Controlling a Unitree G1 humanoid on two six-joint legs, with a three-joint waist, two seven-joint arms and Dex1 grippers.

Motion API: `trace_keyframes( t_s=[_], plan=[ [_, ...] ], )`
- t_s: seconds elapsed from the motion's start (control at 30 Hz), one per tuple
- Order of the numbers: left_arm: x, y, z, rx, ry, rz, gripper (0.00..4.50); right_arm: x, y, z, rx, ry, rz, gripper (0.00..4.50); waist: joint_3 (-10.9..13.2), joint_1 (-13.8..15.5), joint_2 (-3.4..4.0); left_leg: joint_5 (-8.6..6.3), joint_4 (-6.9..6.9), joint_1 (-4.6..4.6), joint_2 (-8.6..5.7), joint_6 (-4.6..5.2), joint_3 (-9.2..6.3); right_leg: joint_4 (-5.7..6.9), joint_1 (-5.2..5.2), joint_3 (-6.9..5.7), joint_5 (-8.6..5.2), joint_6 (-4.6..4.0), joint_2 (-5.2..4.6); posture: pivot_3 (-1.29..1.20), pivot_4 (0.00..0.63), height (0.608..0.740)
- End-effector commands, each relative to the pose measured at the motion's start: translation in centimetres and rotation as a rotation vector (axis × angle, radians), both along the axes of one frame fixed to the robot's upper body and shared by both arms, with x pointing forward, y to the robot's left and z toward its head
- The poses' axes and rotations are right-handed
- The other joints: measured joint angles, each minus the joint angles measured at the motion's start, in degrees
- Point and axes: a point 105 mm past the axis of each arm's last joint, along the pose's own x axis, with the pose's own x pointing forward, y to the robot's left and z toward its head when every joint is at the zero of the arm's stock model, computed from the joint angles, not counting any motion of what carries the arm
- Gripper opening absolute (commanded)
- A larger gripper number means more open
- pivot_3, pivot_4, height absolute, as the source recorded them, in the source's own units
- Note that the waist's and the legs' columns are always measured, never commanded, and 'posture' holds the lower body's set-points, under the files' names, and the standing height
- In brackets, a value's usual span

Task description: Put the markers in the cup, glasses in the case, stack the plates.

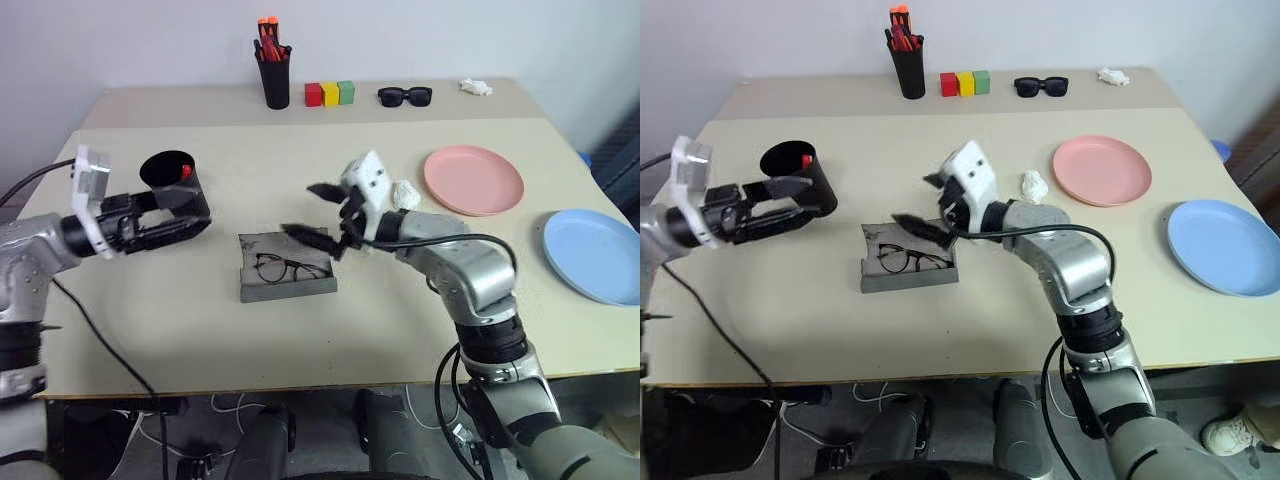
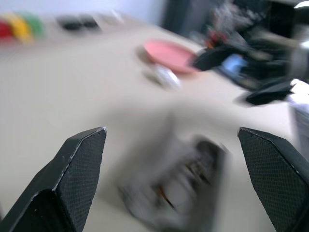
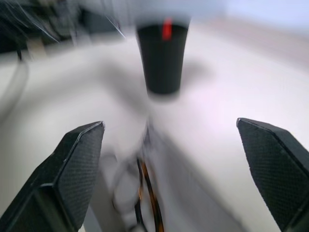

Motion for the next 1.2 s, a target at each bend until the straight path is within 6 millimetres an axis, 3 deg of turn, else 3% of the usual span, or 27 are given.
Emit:
trace_keyframes(
  t_s=[0.03, 0.1, 0.3, 0.47, 0.67, 0.97, 1.2],
  plan=[
    [1.9, 0.2, -0.2, 0.051, -0.053, 0.089, 3.94, -1.0, -1.0, 0.7, -0.007, -0.084, -0.006, 4.5, 0.0, -0.03, 0.0, 0.0, -0.01, 0.01, 0.0, 0.0, 0.02, 0.01, 0.0, 0.01, 0.0, -0.01, 0.0, 0.0, 0.15, 0.74],
    [3.3, -0.2, -0.7, 0.08, -0.066, 0.134, 3.23, -1.2, -1.3, 0.0, -0.036, -0.08, -0.011, 4.5, 0.0, -0.06, 0.0, 0.0, -0.01, 0.01, 0.0, 0.0, 0.03, 0.01, 0.0, 0.0, 0.0, -0.01, 0.01, 0.0, 0.15, 0.74],
    [6.2, -2.7, -2.3, 0.09, -0.025, 0.192, 0.03, -1.7, -1.3, -0.6, -0.054, -0.083, -0.02, 4.5, 0.0, -0.26, 0.0, 0.0, 0.0, 0.0, 0.0, 0.0, 0.04, 0.02, -0.01, 0.01, 0.01, -0.01, 0.01, 0.0, 0.15, 0.74],
    [7.1, -4.4, -4.1, 0.129, 0.01, 0.174, 0.03, -1.3, -1.4, -0.1, -0.035, -0.091, -0.051, 4.5, -0.01, -0.34, 0.0, 0.01, 0.0, 0.02, 0.0, 0.0, 0.04, 0.02, 0.0, 0.01, 0.01, -0.01, 0.01, 0.0, 0.15, 0.74],
    [7.7, -4.5, -5.3, 0.19, 0.064, 0.173, 0.03, -1.2, -1.4, -0.2, -0.039, -0.091, -0.069, 4.5, -0.03, -0.31, 0.02, 0.01, 0.01, 0.08, 0.0, 0.0, 0.04, 0.06, 0.05, 0.01, 0.01, -0.01, 0.01, 0.0, 0.15, 0.74],
    [7.1, -4.6, -4.1, 0.165, 0.033, 0.118, 0.03, -1.2, -1.4, -0.1, -0.027, -0.086, -0.074, 4.5, -0.05, -0.4, 0.05, 0.01, 0.02, 0.1, 0.0, 0.0, 0.04, 0.07, 0.07, 0.01, 0.01, -0.01, 0.01, 0.0, 0.15, 0.74],
    [6.4, -3.3, -2.5, 0.15, -0.012, 0.154, 0.03, -1.1, -1.4, 0.0, -0.025, -0.091, -0.07, 4.5, -0.05, -0.42, 0.05, 0.01, 0.02, 0.09, 0.0, 0.0, 0.02, 0.07, 0.05, 0.01, 0.01, -0.01, 0.01, 0.0, 0.15, 0.74]
  ],
)
